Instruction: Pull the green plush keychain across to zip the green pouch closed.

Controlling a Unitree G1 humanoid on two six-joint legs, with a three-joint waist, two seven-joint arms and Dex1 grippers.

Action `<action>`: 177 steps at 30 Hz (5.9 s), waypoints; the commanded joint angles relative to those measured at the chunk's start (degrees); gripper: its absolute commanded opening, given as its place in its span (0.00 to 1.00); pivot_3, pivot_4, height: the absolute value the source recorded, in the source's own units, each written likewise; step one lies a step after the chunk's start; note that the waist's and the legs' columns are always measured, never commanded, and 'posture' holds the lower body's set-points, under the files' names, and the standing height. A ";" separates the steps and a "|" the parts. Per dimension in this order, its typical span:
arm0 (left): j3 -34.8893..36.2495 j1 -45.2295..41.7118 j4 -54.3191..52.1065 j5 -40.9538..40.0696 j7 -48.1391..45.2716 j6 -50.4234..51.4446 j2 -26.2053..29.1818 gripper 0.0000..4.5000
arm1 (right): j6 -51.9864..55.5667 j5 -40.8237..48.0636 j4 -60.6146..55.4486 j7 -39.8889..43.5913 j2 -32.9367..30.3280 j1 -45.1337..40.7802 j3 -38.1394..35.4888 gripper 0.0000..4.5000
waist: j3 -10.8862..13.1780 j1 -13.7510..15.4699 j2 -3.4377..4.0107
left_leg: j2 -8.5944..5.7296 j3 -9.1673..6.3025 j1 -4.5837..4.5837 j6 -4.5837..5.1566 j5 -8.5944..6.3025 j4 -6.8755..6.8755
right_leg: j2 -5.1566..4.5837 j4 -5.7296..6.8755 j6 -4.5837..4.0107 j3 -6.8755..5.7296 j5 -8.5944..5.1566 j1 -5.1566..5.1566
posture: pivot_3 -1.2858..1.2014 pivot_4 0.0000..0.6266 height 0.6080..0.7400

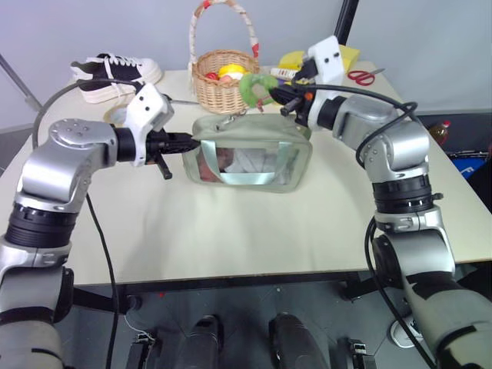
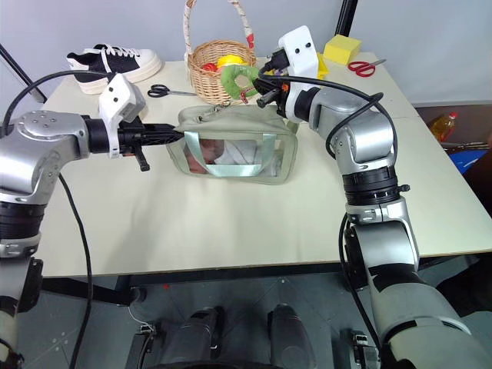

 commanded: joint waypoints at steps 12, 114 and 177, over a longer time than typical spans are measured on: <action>1.88 3.41 9.66 3.86 -1.47 -4.58 2.91 0.45 | -0.78 0.88 -5.87 -11.59 11.50 -0.01 -3.25 0.00 | -0.01 0.02 0.01 | 0.03 -0.09 0.02 -0.01 0.01 -0.02 | 0.05 0.05 -0.01 0.02 0.01 -0.05 | 0.52 0.24 1.00; 4.97 -16.67 36.89 6.31 -12.69 -17.14 -9.03 1.00 | 7.30 4.98 -17.24 -10.87 12.64 3.40 -3.58 0.00 | 0.00 -0.04 0.00 | -0.02 -0.09 -0.04 -0.02 0.02 0.02 | 0.04 0.05 -0.01 -0.04 0.01 -0.06 | 0.52 0.24 1.00; 3.21 -15.14 40.36 14.18 -14.21 -25.55 -8.16 0.01 | 0.54 -3.91 -1.42 -19.24 0.10 -0.76 -11.65 0.00 | 0.00 -0.21 0.01 | -0.02 -0.02 -0.02 -0.01 0.02 -0.01 | 0.06 0.07 -0.01 0.01 0.01 -0.07 | 0.52 0.24 1.00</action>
